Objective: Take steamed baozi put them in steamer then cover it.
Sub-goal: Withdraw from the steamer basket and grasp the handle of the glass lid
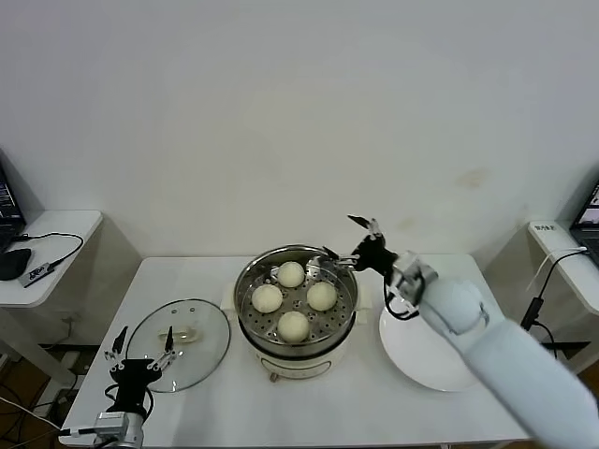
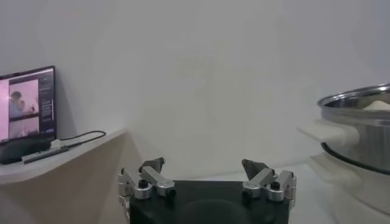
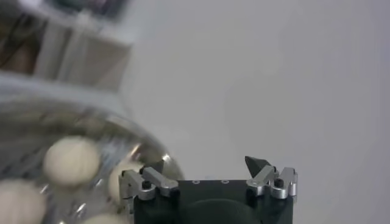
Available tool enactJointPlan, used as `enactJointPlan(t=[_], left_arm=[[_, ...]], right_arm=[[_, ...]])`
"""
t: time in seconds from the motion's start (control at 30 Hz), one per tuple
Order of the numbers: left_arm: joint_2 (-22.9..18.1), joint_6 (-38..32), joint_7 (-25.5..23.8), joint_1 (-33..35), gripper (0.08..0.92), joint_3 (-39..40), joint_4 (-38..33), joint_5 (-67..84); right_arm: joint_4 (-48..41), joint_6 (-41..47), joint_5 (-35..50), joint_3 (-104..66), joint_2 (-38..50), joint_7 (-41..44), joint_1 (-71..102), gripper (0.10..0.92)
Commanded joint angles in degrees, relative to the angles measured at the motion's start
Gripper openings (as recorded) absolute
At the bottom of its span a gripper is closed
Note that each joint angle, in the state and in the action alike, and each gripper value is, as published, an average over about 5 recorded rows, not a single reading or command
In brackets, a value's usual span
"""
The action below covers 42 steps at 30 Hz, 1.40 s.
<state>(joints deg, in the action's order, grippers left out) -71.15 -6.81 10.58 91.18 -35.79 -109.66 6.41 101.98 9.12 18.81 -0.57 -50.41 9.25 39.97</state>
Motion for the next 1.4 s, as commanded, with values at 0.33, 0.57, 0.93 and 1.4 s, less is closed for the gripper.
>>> enactJointPlan(t=[0.33, 0.57, 0.93, 1.4], left_arm=[[7.57, 0.17, 1.97, -0.08, 0.823, -3.29, 7.67, -60.01], [12.30, -0.76, -1.73, -5.43, 0.823, -1.90, 15.33, -72.50], [12.75, -0.58, -3.69, -15.75, 0.823, 2.40, 22.91, -74.59], [11.76, -0.68, -4.83, -17.04, 0.823, 3.41, 24.23, -73.66]], right_arm=[[6.66, -15.72, -5.21, -55.97, -29.05, 5.07, 47.91, 0.823], [8.43, -15.73, -5.09, -59.28, -31.80, 5.17, 50.56, 0.823], [10.76, -15.77, -4.25, -62.07, -33.68, 4.26, 53.65, 0.823], [10.93, -16.00, -5.07, -61.66, -35.04, 4.52, 54.44, 0.823]])
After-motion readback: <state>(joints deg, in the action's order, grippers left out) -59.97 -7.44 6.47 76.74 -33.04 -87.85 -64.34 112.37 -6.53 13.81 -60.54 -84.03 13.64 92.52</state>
